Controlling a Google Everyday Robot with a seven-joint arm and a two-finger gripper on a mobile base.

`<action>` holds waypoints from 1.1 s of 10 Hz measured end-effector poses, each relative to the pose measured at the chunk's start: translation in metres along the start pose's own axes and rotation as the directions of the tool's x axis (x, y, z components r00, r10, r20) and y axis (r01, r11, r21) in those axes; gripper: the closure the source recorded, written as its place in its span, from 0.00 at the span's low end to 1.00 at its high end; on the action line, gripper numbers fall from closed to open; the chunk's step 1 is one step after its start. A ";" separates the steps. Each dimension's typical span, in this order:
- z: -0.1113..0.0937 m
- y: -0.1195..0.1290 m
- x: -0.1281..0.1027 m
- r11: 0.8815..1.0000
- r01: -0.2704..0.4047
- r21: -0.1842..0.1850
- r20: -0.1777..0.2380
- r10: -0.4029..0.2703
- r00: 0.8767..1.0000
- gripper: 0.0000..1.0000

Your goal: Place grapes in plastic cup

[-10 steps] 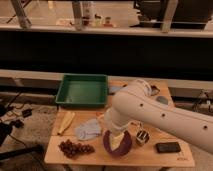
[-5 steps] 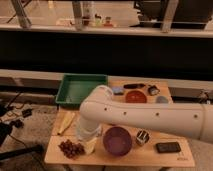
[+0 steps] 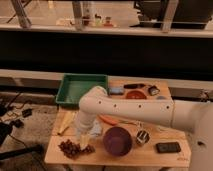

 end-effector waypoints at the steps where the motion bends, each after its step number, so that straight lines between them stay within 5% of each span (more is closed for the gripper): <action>1: 0.002 -0.001 0.005 1.000 -0.018 -0.004 0.016 0.018 1.000 0.20; 8: 0.003 0.000 0.004 1.000 -0.011 -0.006 0.014 0.011 1.000 0.20; 11: 0.023 0.002 -0.008 0.999 0.029 -0.033 0.024 -0.028 0.999 0.20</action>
